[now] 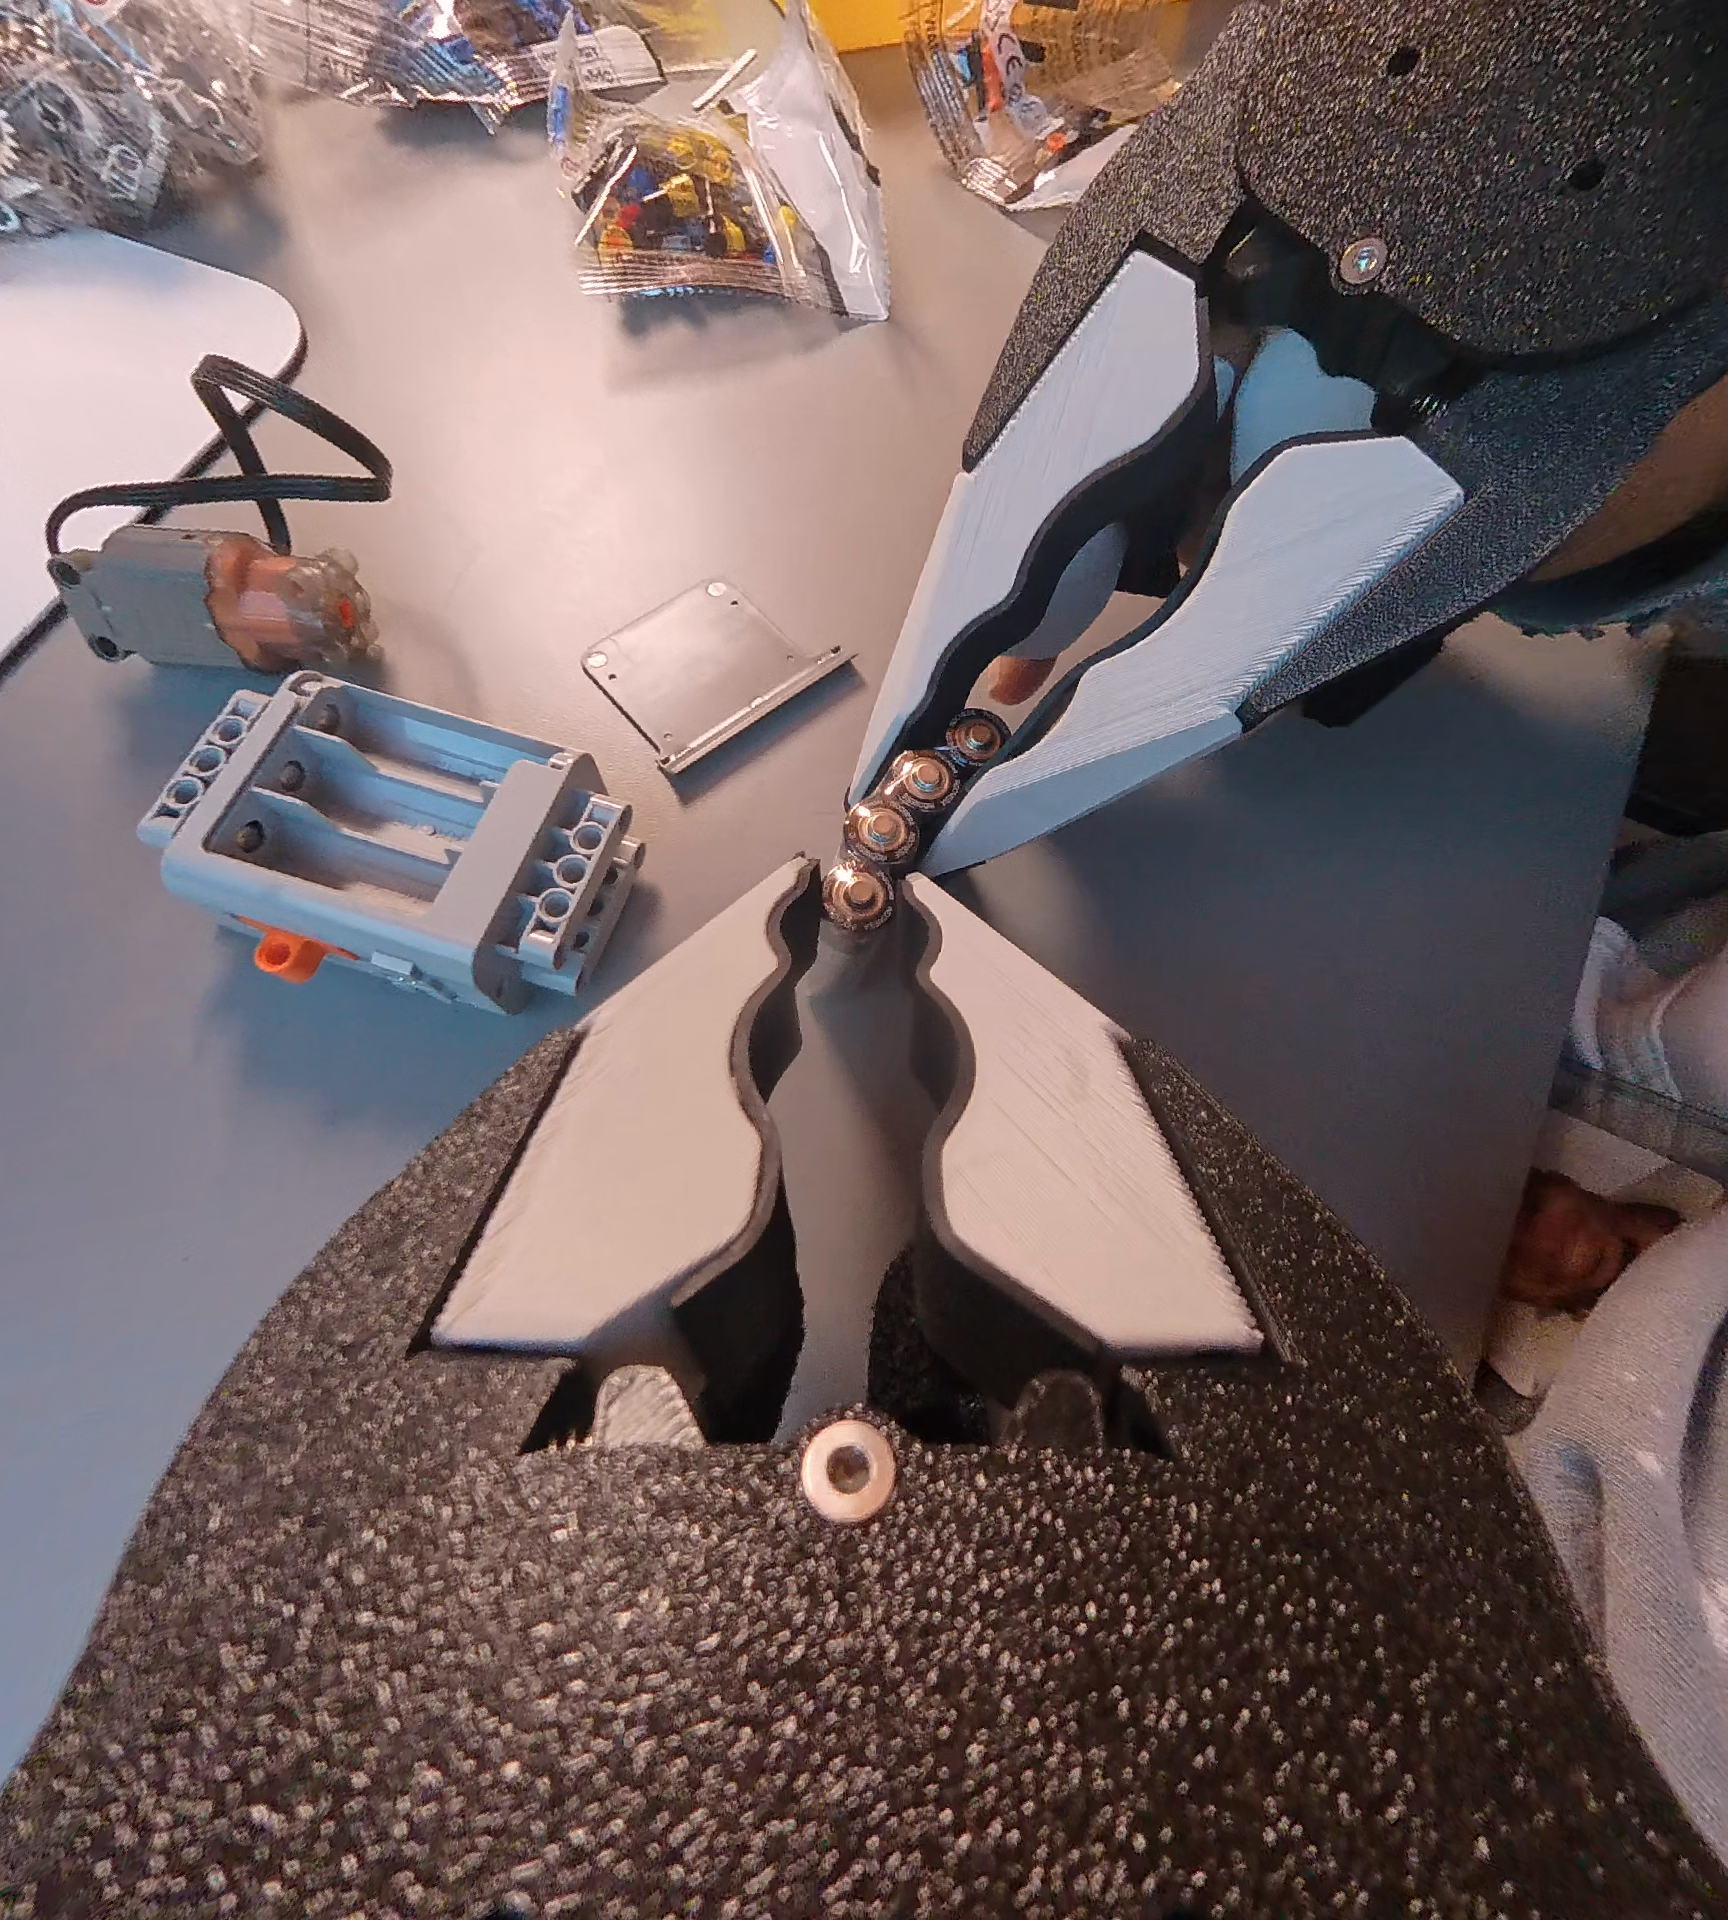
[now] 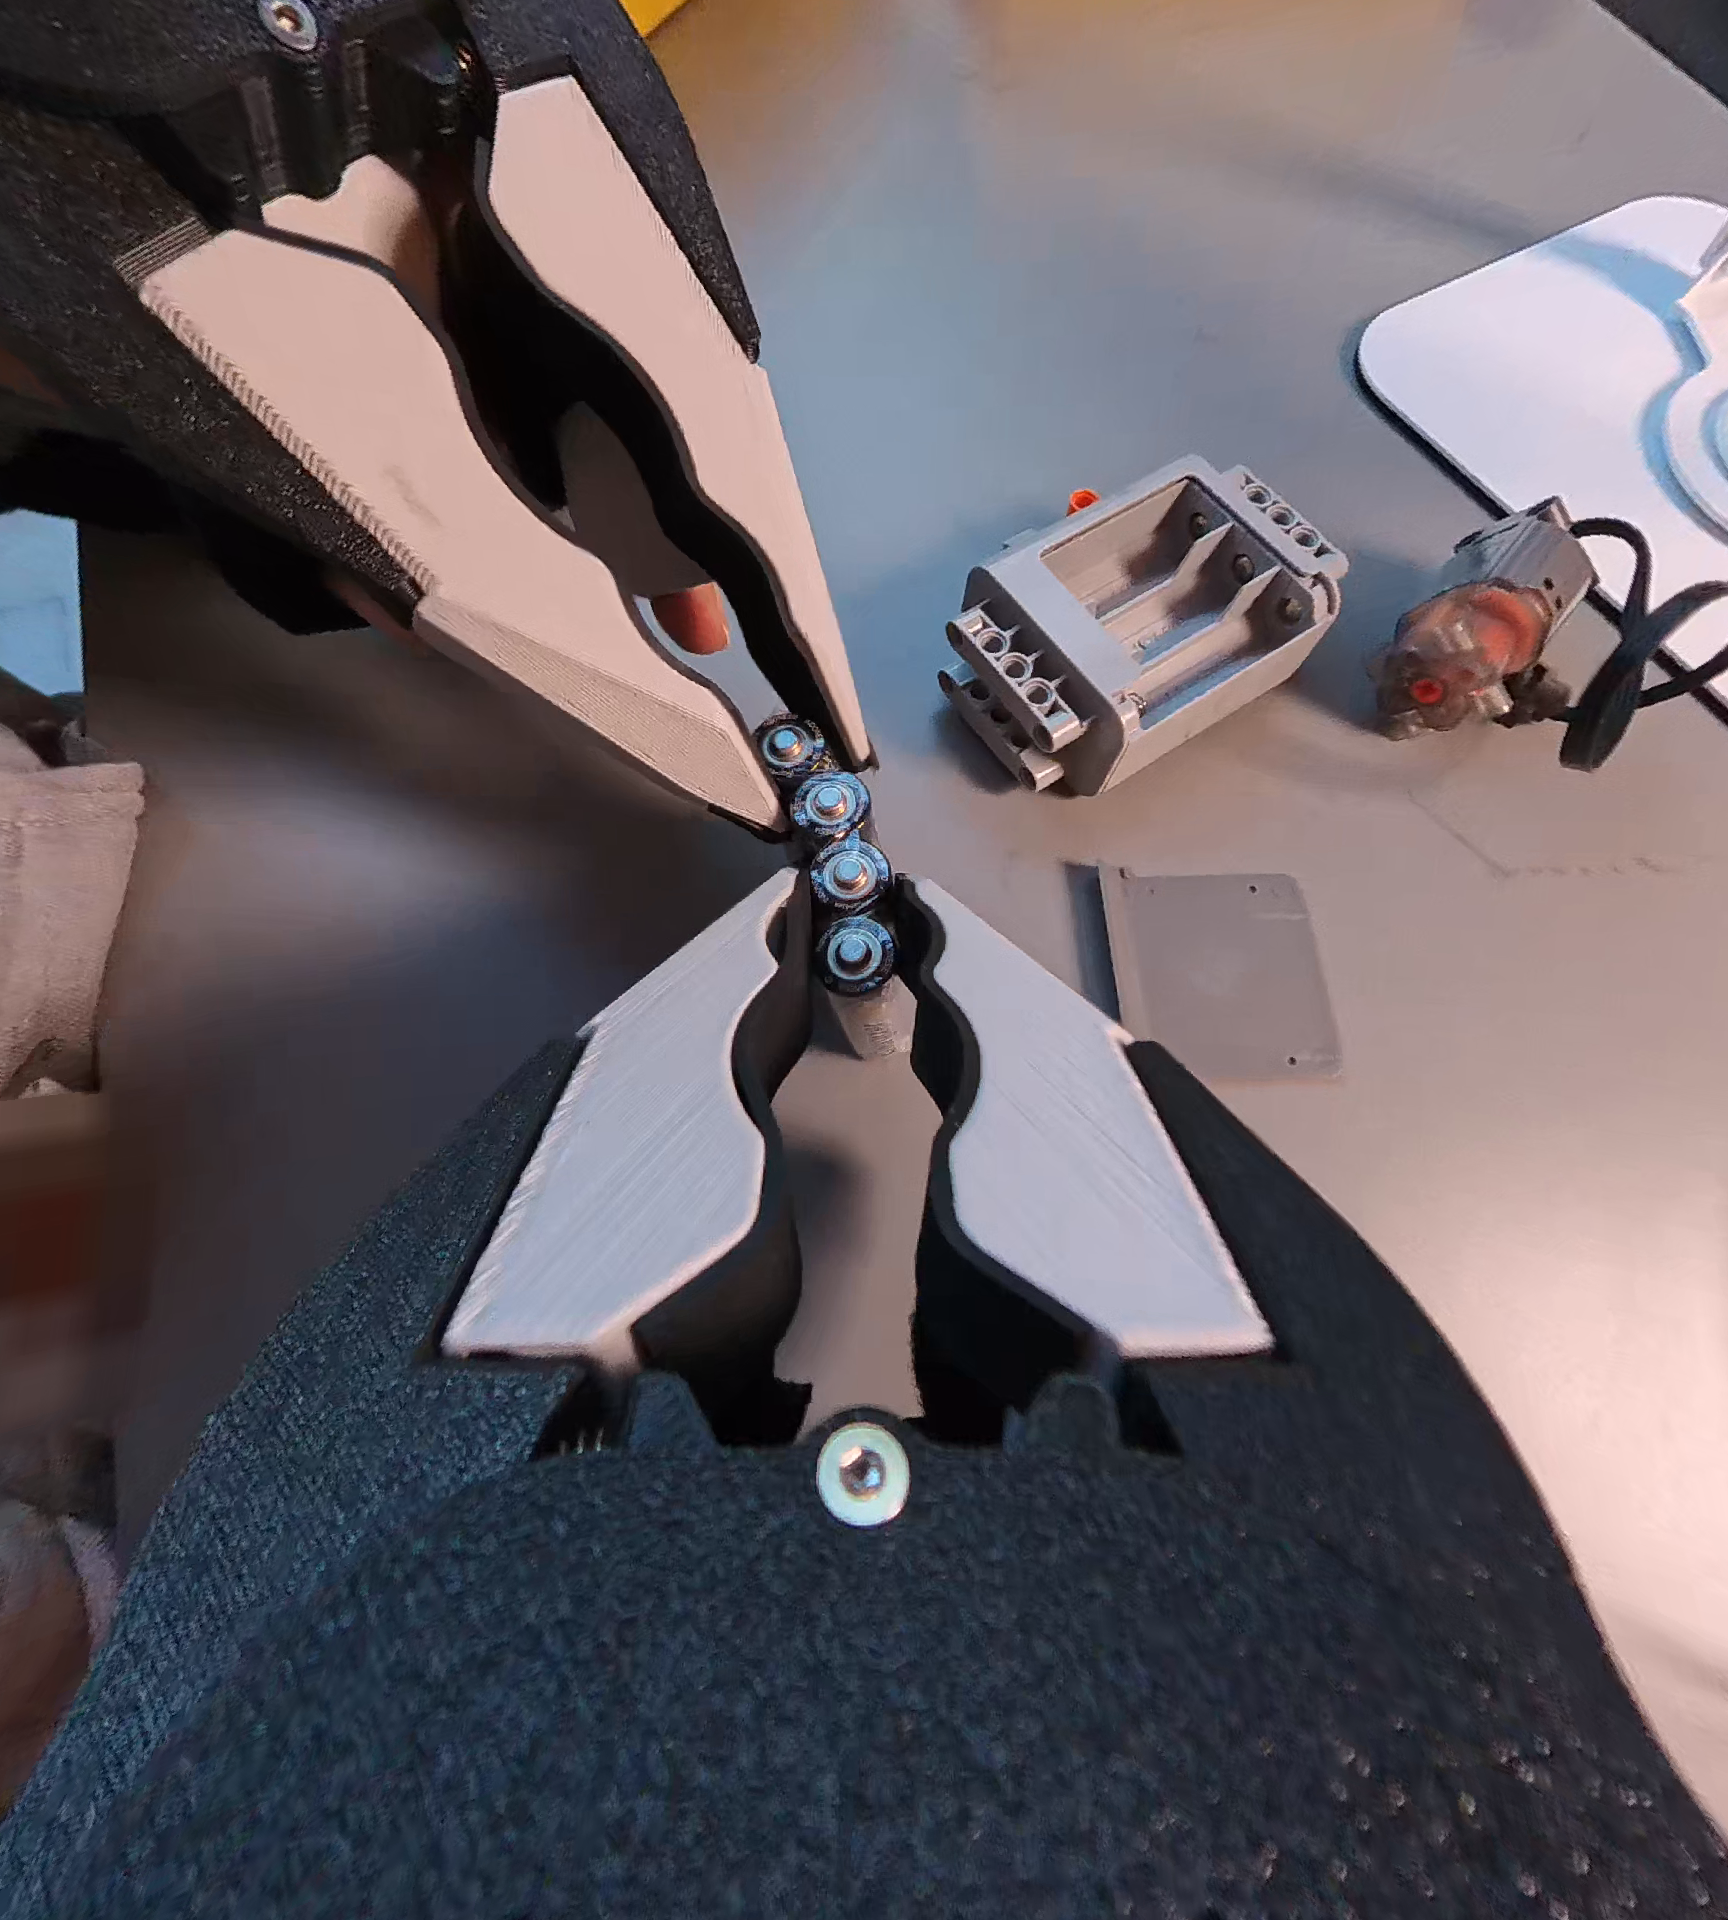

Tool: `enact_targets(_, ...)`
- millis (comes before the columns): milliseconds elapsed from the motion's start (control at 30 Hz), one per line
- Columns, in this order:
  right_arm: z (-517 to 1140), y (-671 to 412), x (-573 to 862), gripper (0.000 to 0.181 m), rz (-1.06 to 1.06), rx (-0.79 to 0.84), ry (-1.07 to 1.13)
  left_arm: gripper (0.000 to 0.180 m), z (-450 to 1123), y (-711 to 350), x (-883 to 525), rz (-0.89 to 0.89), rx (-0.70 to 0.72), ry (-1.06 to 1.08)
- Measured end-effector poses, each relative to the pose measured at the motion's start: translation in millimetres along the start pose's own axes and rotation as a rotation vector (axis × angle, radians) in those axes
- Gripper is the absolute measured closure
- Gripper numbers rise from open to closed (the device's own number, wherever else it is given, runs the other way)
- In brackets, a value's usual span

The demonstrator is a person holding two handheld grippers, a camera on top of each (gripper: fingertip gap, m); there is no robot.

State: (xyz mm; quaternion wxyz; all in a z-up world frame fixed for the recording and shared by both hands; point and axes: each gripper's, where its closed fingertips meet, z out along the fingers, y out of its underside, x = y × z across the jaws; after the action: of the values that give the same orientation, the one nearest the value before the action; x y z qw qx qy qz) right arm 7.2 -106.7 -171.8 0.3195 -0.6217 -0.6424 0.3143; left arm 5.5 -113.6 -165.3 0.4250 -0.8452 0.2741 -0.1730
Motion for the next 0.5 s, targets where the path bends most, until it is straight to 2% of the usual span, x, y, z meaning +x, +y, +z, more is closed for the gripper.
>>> enact_targets(267, 2.9, -3.7, -5.4, 0.167, 0.028, 0.022, 0.146, 0.169, -6.7, 7.8, 3.6, 0.166, 0.026, -0.196)
enact_targets(500, 0.8, 0.1, -16.5, 0.166, 0.129, 0.011, 0.023, 0.169, -10.3, 13.3, 18.3, 0.379, 0.049, -0.239)
